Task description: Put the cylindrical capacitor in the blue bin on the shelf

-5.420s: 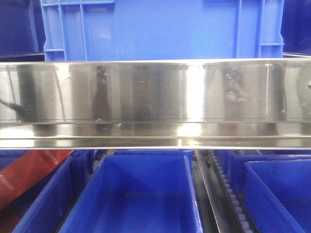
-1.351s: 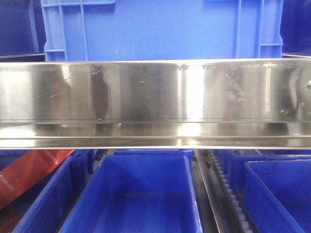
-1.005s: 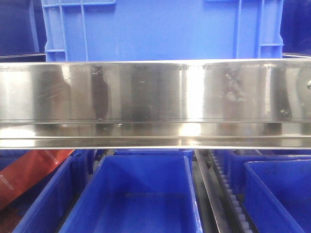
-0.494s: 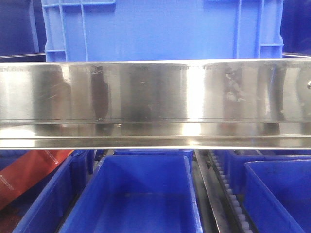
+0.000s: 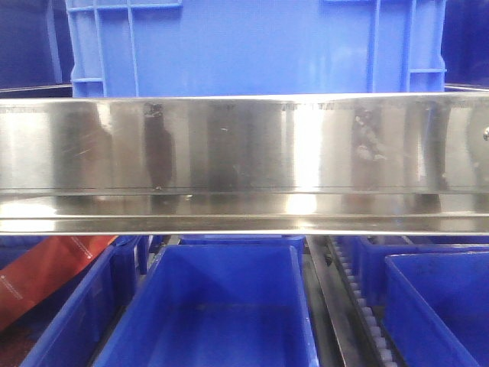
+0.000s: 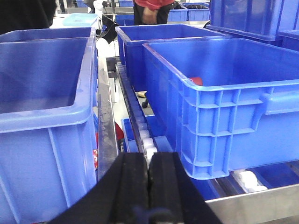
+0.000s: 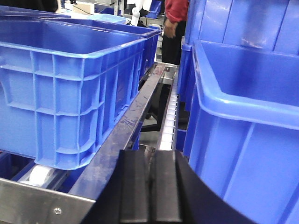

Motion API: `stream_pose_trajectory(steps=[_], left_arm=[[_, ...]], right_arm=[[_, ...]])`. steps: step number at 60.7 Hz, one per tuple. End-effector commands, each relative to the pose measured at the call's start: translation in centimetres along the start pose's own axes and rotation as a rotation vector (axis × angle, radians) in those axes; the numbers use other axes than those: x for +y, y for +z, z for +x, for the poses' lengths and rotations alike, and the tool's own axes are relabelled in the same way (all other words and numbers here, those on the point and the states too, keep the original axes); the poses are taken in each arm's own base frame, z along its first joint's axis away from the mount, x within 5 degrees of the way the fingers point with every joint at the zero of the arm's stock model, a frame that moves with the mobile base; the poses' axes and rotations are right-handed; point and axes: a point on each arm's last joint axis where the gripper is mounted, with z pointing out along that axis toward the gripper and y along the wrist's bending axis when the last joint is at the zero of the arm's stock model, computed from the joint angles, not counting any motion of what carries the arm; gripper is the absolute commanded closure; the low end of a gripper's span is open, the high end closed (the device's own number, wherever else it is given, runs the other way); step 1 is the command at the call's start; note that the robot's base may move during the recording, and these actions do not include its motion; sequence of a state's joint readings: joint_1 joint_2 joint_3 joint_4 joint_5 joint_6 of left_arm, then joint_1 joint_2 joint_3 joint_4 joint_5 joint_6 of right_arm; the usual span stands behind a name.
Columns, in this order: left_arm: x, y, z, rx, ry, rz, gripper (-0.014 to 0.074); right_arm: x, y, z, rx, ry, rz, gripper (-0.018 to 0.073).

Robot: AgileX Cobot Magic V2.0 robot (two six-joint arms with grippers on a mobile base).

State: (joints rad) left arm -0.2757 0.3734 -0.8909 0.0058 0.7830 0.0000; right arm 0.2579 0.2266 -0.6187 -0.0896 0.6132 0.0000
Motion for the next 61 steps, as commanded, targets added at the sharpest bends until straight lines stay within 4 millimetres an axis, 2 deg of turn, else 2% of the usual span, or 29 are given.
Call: stream_pose_trajectory(steps=[1, 6, 13, 31, 45, 47, 50, 61], left_arm=[[0.3, -0.2, 0.2, -0.019, 0.004, -0.048, 0.0689], [0.3, -0.3, 1.1, -0.045, -0.011, -0.091, 0.0689], [0.3, 0.0, 3.6, -0.119, -0.031, -0.147, 0.0689], [0.7, 3.2, 12.7, -0.217, -0.056, -0.185, 0.0689], [1.0, 5.5, 18.7, -0.260, -0.058, -0.194, 0.0689], [1.0, 5.3, 18.2, -0.320, -0.052, -0.196, 0.0689], [1.0, 5.5, 19.0, -0.232, -0.061, -0.193, 0.0689], [1.0, 5.5, 19.0, -0.232, -0.061, -0.193, 0.0689]], right_arm=[[-0.1, 0.0, -0.1, -0.024, -0.011, 0.014, 0.0718], [-0.1, 0.0, -0.1, -0.024, -0.011, 0.014, 0.0718], [-0.1, 0.0, -0.1, -0.024, -0.011, 0.014, 0.0718], [-0.1, 0.0, -0.1, -0.024, -0.011, 0.014, 0.0718], [-0.1, 0.0, -0.1, -0.024, -0.011, 0.014, 0.0718], [-0.1, 0.0, -0.1, -0.024, -0.011, 0.014, 0.0718], [-0.1, 0.0, -0.1, -0.026, -0.011, 0.014, 0.0718], [-0.1, 0.0, -0.3, -0.040, -0.011, 0.014, 0.0718]])
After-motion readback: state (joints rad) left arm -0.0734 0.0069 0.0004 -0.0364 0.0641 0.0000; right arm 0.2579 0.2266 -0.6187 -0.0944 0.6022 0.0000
